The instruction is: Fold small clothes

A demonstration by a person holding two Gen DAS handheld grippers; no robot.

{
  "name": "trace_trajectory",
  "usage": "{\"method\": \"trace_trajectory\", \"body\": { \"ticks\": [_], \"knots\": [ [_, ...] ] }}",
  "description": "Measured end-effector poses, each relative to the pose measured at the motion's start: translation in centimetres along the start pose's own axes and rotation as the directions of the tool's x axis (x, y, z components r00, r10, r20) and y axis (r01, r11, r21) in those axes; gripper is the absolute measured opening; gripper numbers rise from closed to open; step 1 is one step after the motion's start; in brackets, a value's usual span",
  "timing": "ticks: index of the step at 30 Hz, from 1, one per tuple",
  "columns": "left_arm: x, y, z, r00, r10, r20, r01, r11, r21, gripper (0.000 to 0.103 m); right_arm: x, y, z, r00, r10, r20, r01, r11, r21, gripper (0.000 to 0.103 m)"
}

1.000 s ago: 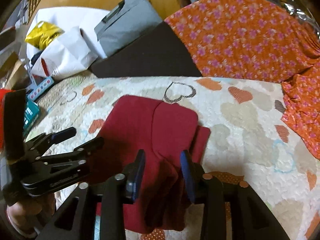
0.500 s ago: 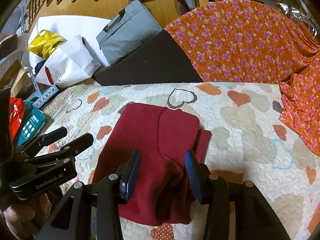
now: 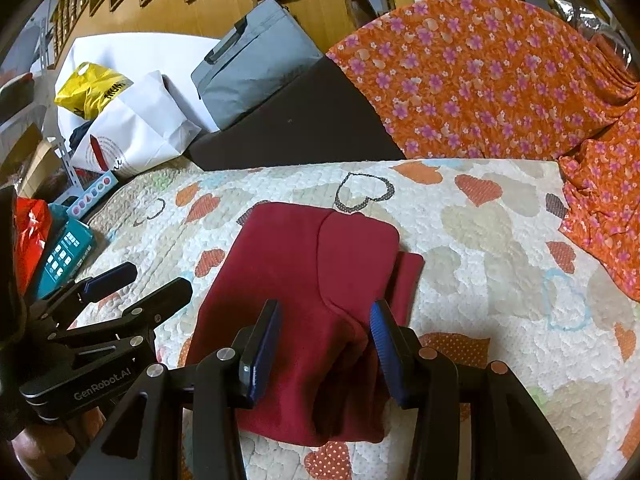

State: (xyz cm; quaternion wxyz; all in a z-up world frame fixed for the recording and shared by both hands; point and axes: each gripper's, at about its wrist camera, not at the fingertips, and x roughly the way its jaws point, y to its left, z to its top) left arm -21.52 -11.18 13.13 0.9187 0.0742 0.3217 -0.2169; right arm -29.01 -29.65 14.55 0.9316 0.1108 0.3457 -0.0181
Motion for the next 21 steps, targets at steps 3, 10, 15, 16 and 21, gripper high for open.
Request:
{"method": "trace_trajectory", "body": {
  "ticks": [3, 10, 15, 16, 21],
  "knots": [
    [0.1, 0.1, -0.1, 1.000, -0.002, -0.004, 0.002, 1.000, -0.002, 0.079, 0.3, -0.1, -0.1, 1.000, -0.001, -0.009, 0.001, 1.000, 0.002, 0.045],
    [0.3, 0.0, -0.2, 1.000, 0.000, -0.008, 0.000, 1.000, -0.001, 0.079, 0.6, 0.0, -0.2, 1.000, 0.001, -0.020, -0.001, 1.000, 0.001, 0.045],
    [0.4, 0.0, -0.2, 1.000, 0.000, -0.010, 0.000, 1.000, -0.001, 0.079, 0.7, 0.1, -0.3, 1.000, 0.003, -0.024, -0.003, 1.000, 0.002, 0.045],
    [0.3, 0.0, -0.2, 1.000, 0.000, -0.009, 0.000, 1.000, -0.002, 0.079, 0.7, 0.1, -0.3, 1.000, 0.003, -0.025, -0.003, 1.000, 0.004, 0.045],
    [0.5, -0.1, -0.5, 1.000, 0.000, -0.015, 0.000, 1.000, -0.003, 0.079, 1.1, 0.3, -0.5, 0.999, 0.002, -0.035, -0.002, 1.000, 0.006, 0.045]
  ]
}}
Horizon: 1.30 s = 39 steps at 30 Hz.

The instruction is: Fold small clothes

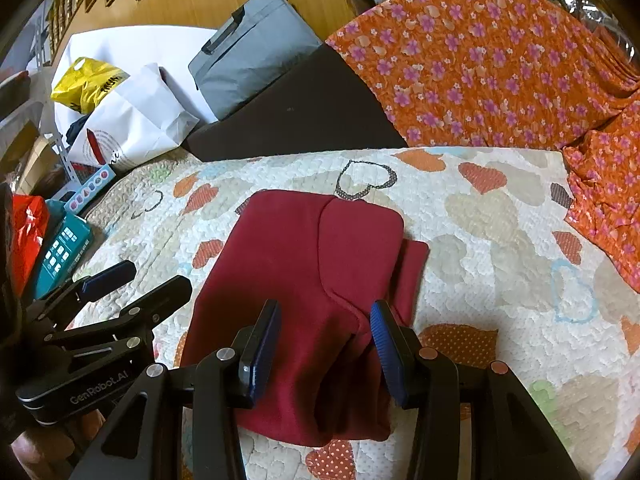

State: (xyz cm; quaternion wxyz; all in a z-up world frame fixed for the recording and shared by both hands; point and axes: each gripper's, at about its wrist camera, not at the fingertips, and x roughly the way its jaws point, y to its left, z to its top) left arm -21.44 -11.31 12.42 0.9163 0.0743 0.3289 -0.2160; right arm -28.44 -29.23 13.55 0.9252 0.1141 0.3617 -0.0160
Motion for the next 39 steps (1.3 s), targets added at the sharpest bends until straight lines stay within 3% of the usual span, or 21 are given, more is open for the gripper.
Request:
{"method": "trace_trajectory", "body": {
  "ticks": [39],
  "knots": [
    [0.9, -0.2, -0.8, 1.000, -0.007, -0.027, 0.007, 1.000, 0.003, 0.079, 1.1, 0.7, -0.5, 1.000, 0.005, -0.029, -0.005, 1.000, 0.006, 0.045]
  ]
}}
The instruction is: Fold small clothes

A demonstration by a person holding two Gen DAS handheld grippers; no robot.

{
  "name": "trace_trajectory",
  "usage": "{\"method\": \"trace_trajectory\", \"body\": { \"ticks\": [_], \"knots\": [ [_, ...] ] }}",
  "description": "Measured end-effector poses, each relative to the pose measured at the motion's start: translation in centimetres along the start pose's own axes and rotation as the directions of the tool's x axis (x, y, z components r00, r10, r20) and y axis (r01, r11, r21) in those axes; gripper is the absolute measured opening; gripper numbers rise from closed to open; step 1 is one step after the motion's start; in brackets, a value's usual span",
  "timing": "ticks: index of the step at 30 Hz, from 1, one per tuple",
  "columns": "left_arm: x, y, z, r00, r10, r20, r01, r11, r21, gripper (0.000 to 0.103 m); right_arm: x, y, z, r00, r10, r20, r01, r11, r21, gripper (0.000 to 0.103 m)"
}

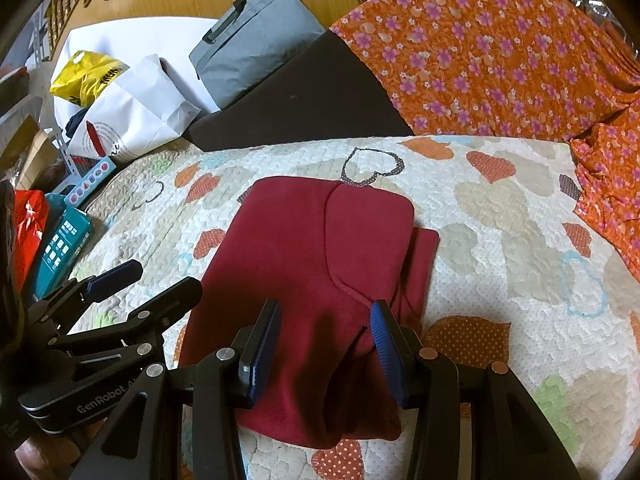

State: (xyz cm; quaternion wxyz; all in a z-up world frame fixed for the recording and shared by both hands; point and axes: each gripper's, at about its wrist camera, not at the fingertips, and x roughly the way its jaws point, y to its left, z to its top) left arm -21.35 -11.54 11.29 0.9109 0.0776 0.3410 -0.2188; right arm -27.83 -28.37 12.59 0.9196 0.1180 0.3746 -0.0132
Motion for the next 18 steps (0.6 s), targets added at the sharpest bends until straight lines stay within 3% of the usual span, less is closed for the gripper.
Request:
{"method": "trace_trajectory", "body": {
  "ticks": [14, 18],
  "knots": [
    [0.6, 0.2, 0.0, 1.000, -0.006, -0.001, 0.006, 1.000, 0.009, 0.079, 0.8, 0.0, 0.0, 1.000, 0.006, -0.017, -0.006, 1.000, -0.003, 0.045],
    [1.0, 2.0, 0.8, 0.999, -0.037, -0.025, 0.037, 0.999, -0.022, 0.079, 1.1, -0.5, 0.4, 1.000, 0.015, -0.023, -0.015, 1.000, 0.001, 0.045]
  ]
}}
